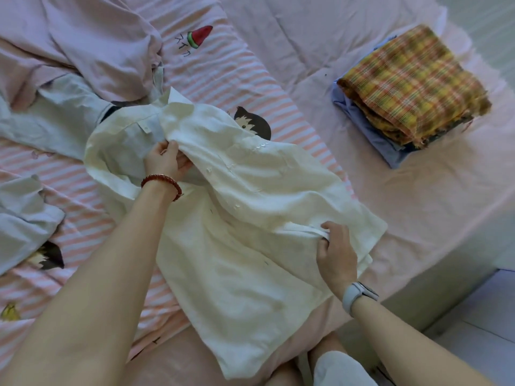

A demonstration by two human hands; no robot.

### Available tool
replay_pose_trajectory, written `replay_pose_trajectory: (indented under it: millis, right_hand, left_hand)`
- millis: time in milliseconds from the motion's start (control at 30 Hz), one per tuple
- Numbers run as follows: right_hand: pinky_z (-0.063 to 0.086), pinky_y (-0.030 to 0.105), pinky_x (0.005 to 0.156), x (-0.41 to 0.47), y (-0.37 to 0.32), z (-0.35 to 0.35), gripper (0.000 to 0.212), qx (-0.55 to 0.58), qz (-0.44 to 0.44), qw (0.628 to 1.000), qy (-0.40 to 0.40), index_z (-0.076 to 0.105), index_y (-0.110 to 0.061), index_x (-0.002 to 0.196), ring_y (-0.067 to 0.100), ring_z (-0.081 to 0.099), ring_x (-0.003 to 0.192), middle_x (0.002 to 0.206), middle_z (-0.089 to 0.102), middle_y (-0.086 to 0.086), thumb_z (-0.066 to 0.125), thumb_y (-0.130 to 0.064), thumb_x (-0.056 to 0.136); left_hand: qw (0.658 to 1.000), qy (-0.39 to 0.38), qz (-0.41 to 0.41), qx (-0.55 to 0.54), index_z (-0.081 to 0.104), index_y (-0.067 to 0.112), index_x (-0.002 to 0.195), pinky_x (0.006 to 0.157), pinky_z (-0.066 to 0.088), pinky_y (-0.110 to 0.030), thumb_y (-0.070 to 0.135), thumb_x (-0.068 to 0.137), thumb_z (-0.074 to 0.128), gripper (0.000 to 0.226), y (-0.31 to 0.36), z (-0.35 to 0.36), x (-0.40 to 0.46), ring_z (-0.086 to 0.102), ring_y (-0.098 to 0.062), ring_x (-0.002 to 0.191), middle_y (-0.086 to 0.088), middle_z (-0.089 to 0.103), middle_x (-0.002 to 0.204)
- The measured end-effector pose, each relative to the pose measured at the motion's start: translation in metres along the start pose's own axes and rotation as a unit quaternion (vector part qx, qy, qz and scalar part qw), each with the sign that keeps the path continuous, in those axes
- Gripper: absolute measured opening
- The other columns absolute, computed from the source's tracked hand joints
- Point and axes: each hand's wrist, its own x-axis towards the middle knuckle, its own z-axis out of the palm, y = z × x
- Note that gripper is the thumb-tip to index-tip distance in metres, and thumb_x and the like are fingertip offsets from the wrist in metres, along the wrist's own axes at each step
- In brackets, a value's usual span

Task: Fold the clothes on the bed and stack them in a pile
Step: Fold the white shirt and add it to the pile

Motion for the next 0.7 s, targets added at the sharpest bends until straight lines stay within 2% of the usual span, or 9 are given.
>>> replay_pose_trajectory:
  millis: [100, 200, 267, 333, 433, 500, 533, 600, 700]
  right_hand:
    - [0.045, 0.040, 0.045, 0.003, -0.005, -0.030, 0.034, 0.023, -0.083, 0.996, 0.014, 0.058, 0.007, 0.102, 0.040, 0.056, 0.065, 0.096, 0.051, 0.026, 0.050, 0.022, 0.072]
    - [0.048, 0.035, 0.040, -0.008, 0.007, -0.047, 0.054, -0.028, -0.209, 0.978, 0.000, 0.052, -0.007, 0.100, 0.035, 0.059, 0.063, 0.087, 0.056, 0.024, 0.059, 0.027, 0.058]
    - [0.041, 0.024, 0.044, -0.021, 0.020, -0.050, 0.062, -0.109, -0.283, 0.953, -0.020, 0.045, -0.013, 0.095, 0.029, 0.057, 0.058, 0.079, 0.059, 0.017, 0.068, 0.022, 0.049]
    - [0.038, 0.025, 0.049, -0.038, 0.035, -0.043, 0.065, -0.168, -0.331, 0.926, -0.064, 0.046, -0.015, 0.093, 0.025, 0.055, 0.057, 0.076, 0.061, 0.011, 0.072, 0.018, 0.043]
    - [0.035, 0.026, 0.059, -0.055, 0.052, -0.023, 0.065, -0.233, -0.341, 0.898, -0.150, 0.063, -0.018, 0.091, 0.020, 0.055, 0.060, 0.078, 0.062, 0.002, 0.074, 0.011, 0.033]
    - [0.039, 0.026, 0.065, -0.060, 0.050, -0.014, 0.064, -0.287, -0.303, 0.881, -0.222, 0.069, -0.020, 0.096, 0.019, 0.058, 0.073, 0.089, 0.063, 0.000, 0.077, 0.003, 0.037]
    - [0.041, 0.029, 0.073, -0.063, 0.050, -0.010, 0.067, -0.309, -0.277, 0.868, -0.273, 0.063, -0.020, 0.112, 0.022, 0.057, 0.090, 0.107, 0.060, 0.003, 0.075, -0.001, 0.049]
    - [0.032, 0.038, 0.095, -0.069, 0.058, 0.000, 0.072, -0.327, -0.220, 0.839, -0.376, 0.030, -0.021, 0.142, 0.025, 0.032, 0.130, 0.147, 0.027, 0.007, 0.054, -0.003, 0.076]
    - [0.013, 0.048, 0.112, -0.076, 0.054, 0.007, 0.076, -0.356, -0.168, 0.808, -0.439, 0.004, -0.021, 0.149, 0.026, -0.003, 0.144, 0.156, -0.014, 0.004, 0.044, -0.010, 0.085]
  left_hand:
    - [0.990, -0.034, -0.040, -0.129, 0.053, 0.014, 0.093, 0.072, 0.056, -0.035, 0.013, 0.101, 0.036, 0.019, 0.014, 0.011, -0.004, 0.066, -0.017, 0.079, -0.005, 0.064, 0.091]
    - [0.979, -0.027, -0.067, -0.191, 0.055, 0.011, 0.101, 0.068, 0.057, -0.033, 0.015, 0.101, 0.037, 0.019, 0.014, 0.009, 0.000, 0.067, -0.017, 0.080, -0.004, 0.066, 0.091]
    - [0.983, 0.000, -0.093, -0.156, 0.054, 0.008, 0.114, 0.068, 0.057, -0.033, 0.015, 0.100, 0.038, 0.023, 0.005, 0.001, 0.006, 0.067, -0.017, 0.083, -0.004, 0.066, 0.097]
    - [0.989, 0.031, -0.130, -0.067, 0.050, 0.005, 0.126, 0.078, 0.056, -0.040, 0.011, 0.097, 0.041, 0.031, -0.009, -0.010, 0.015, 0.065, -0.020, 0.093, -0.008, 0.064, 0.112]
    - [0.984, 0.046, -0.169, -0.015, 0.046, 0.009, 0.131, 0.084, 0.053, -0.044, 0.011, 0.096, 0.037, 0.036, -0.025, -0.022, 0.014, 0.063, -0.021, 0.102, -0.007, 0.060, 0.122]
    - [0.987, 0.050, -0.151, -0.009, 0.049, 0.012, 0.127, 0.064, 0.058, -0.037, 0.007, 0.094, 0.038, 0.035, -0.029, -0.023, 0.011, 0.067, -0.018, 0.086, -0.005, 0.064, 0.111]
    - [0.989, 0.052, -0.140, -0.013, 0.049, 0.012, 0.125, 0.059, 0.058, -0.036, 0.006, 0.093, 0.041, 0.034, -0.032, -0.022, 0.010, 0.068, -0.018, 0.082, -0.006, 0.065, 0.107]
    - [0.993, 0.057, -0.102, 0.029, 0.048, 0.011, 0.124, 0.071, 0.058, -0.039, 0.006, 0.091, 0.044, 0.033, -0.037, -0.022, 0.007, 0.066, -0.022, 0.091, -0.008, 0.063, 0.111]
    - [0.942, 0.074, 0.071, 0.320, 0.052, 0.012, 0.120, 0.091, 0.042, -0.024, 0.011, 0.090, 0.042, 0.032, -0.038, -0.032, -0.012, 0.057, -0.018, 0.104, -0.005, 0.060, 0.118]
